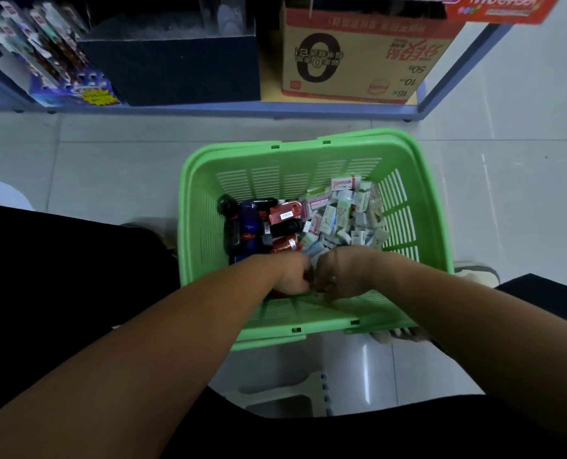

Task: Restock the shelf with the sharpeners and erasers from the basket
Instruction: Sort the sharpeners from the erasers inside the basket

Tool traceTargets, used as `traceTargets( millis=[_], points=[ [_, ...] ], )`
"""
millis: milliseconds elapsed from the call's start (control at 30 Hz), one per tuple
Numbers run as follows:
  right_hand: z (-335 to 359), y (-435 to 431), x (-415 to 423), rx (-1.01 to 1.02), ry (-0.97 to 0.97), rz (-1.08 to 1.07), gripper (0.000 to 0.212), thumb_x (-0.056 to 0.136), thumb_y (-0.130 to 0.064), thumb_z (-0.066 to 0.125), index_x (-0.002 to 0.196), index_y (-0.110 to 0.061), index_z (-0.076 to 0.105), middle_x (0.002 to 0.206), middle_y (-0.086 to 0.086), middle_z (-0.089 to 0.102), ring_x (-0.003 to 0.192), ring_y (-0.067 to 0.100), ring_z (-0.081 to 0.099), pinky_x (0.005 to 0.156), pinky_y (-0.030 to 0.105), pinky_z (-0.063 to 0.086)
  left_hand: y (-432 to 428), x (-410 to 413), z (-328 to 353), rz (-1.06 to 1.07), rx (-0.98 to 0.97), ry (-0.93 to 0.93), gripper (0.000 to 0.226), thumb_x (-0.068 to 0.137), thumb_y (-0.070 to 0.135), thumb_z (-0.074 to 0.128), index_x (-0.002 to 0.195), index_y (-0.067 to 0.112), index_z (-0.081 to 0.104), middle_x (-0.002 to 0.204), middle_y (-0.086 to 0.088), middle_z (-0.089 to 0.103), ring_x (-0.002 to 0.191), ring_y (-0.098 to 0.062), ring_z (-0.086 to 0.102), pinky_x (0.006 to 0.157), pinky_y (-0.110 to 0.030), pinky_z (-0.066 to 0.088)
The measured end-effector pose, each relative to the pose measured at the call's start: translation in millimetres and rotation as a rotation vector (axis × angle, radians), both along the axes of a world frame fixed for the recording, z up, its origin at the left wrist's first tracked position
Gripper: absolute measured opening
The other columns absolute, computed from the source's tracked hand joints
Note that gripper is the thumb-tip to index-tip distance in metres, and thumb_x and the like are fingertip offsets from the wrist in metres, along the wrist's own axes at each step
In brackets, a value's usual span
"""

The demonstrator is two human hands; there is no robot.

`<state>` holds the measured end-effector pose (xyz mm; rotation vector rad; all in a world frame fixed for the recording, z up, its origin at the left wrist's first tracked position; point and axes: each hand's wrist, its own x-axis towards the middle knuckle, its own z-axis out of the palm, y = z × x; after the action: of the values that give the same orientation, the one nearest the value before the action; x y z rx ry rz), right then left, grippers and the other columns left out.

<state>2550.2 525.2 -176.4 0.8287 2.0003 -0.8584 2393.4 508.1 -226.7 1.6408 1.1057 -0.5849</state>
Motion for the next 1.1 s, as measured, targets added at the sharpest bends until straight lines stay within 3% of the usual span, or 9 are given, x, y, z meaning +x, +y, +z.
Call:
traceTargets(
  millis=[67,200,367,467,567,667,767,933,1100],
  points=[
    [3,-1,7,0.071,-0.019,-0.003,0.027,0.096,-0.038,0.070,0.123,-0.036,0.071,0.119,-0.008,0.066,0.105,0.016,0.063,0.086,0.030,0.053,-9,5,-8,-0.024,-0.050,0.016,0.028,0.097,0.046,0.062,0.114,0.024,0.067,0.115,-0.003,0.066,0.103,-0.023,0.064,0.096,-0.040,0.053],
    [5,-2,25,0.155,-0.047,-0.100,0.028,0.092,-0.022,0.074,0.117,-0.032,0.065,0.114,-0.006,0.066,0.100,0.016,0.064,0.091,0.031,0.056,-13,-9,-17,0.079,-0.069,0.027,0.042,0.096,0.048,0.066,0.130,0.022,0.065,0.125,0.002,0.063,0.109,-0.020,0.058,0.096,-0.036,0.049],
    [19,10,50,0.375,-0.156,-0.077,0.018,0.098,-0.012,0.065,0.108,-0.026,0.060,0.105,-0.009,0.062,0.097,0.014,0.062,0.087,0.032,0.058,-16,-20,-28,0.130,0.129,0.137,0.036,0.086,0.042,0.080,0.109,0.019,0.065,0.108,-0.002,0.065,0.097,-0.021,0.061,0.082,-0.034,0.053],
    [20,9,44,0.447,-0.080,-0.134,0.025,0.096,-0.036,0.069,0.120,-0.029,0.065,0.122,-0.004,0.059,0.107,0.018,0.060,0.086,0.033,0.055,-17,-24,-31,0.187,0.174,0.137,0.033,0.080,0.030,0.086,0.100,0.020,0.061,0.104,-0.003,0.063,0.094,-0.022,0.061,0.078,-0.034,0.053],
    [12,4,36,0.488,-0.013,-0.154,0.055,0.091,-0.064,0.064,0.133,-0.030,0.060,0.136,0.001,0.053,0.125,0.022,0.053,0.109,0.043,0.044,-20,-32,-32,0.149,0.227,0.127,0.044,0.082,0.019,0.081,0.120,0.020,0.059,0.121,-0.002,0.057,0.104,-0.022,0.059,0.087,-0.035,0.053],
    [5,0,37,0.502,0.005,-0.104,0.076,0.089,-0.076,0.056,0.151,-0.032,0.045,0.151,0.003,0.041,0.146,0.028,0.033,0.127,0.051,0.020,-22,-40,-31,0.145,0.252,0.112,0.059,0.084,0.026,0.079,0.136,0.022,0.052,0.130,0.002,0.052,0.111,-0.021,0.058,0.097,-0.038,0.053],
    [-1,-1,41,0.496,0.010,-0.110,0.080,0.088,-0.079,0.051,0.153,-0.034,0.043,0.158,0.004,0.033,0.152,0.030,0.021,0.129,0.054,0.008,-15,-52,-30,0.093,0.253,0.123,0.061,0.084,0.036,0.080,0.137,0.025,0.052,0.128,0.005,0.054,0.107,-0.016,0.056,0.094,-0.035,0.051],
    [-4,-6,16,0.488,-0.032,-0.227,0.089,0.088,-0.081,0.051,0.158,-0.028,0.035,0.161,0.008,0.030,0.155,0.035,0.017,0.129,0.057,0.007,20,-78,-21,-0.034,0.240,0.169,0.073,0.082,0.037,0.083,0.146,0.027,0.049,0.132,0.003,0.058,0.113,-0.017,0.059,0.098,-0.035,0.050],
    [-8,-6,-11,0.451,-0.049,-0.349,0.098,0.082,-0.088,0.051,0.157,-0.027,0.035,0.154,0.007,0.039,0.147,0.033,0.030,0.126,0.058,0.020,47,-80,-19,-0.157,0.280,0.269,0.072,0.083,0.019,0.081,0.147,0.027,0.050,0.127,0.002,0.059,0.110,-0.020,0.061,0.095,-0.036,0.054]
  ],
)
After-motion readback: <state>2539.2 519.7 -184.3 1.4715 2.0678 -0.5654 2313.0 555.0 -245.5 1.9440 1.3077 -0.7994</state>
